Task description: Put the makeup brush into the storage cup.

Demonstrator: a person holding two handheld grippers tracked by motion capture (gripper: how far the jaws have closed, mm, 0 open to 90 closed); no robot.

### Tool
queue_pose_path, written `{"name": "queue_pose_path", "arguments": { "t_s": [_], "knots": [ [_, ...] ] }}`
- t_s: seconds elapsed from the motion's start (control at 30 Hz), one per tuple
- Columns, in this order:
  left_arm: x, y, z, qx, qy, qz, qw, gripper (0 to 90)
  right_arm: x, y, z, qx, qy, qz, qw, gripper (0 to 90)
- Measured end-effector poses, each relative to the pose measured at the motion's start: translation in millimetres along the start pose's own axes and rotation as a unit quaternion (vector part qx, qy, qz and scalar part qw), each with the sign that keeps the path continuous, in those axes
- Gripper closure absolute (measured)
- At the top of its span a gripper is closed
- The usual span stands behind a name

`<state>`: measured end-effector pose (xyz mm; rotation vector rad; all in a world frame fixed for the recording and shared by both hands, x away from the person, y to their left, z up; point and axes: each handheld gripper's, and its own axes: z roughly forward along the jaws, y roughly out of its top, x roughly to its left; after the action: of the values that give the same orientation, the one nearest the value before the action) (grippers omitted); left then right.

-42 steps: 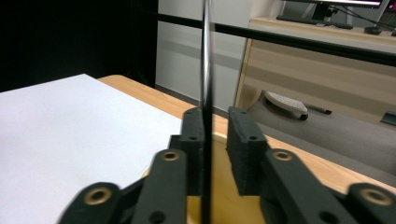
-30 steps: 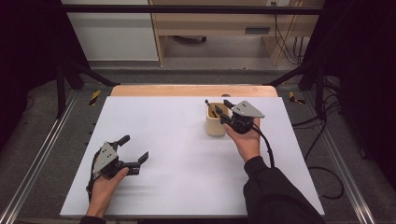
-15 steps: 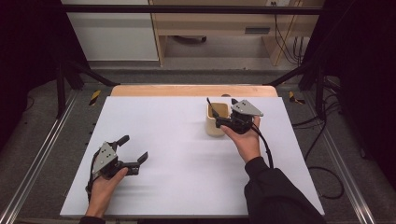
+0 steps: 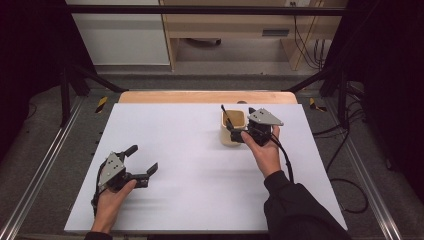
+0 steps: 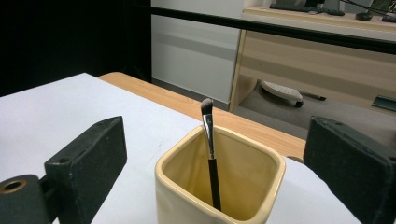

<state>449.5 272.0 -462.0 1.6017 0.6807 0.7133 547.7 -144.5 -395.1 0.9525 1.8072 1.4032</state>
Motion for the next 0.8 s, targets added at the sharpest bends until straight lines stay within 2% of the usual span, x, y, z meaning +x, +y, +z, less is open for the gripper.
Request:
{"name": "queue_pose_path", "arguments": {
  "t_s": [0.1, 0.3, 0.8],
  "knots": [
    [-0.2, 0.0, 0.2, 0.001, -0.001, 0.001, 1.0, 3.2, -0.9, 0.3, -2.2, 0.0, 0.002, -0.004, 1.0, 6.0],
    [-0.7, -0.1, 0.3, 0.001, -0.002, 0.003, 1.0, 3.0, -1.5, 0.1, -6.6, 0.004, 0.01, 0.005, 0.9999, 5.1],
    [0.2, 0.0, -0.8, -0.001, 0.0, 0.002, 1.0, 2.3, -2.7, -1.7, -16.2, 0.007, 0.012, 0.008, 0.9999, 5.3]
  ]
}}
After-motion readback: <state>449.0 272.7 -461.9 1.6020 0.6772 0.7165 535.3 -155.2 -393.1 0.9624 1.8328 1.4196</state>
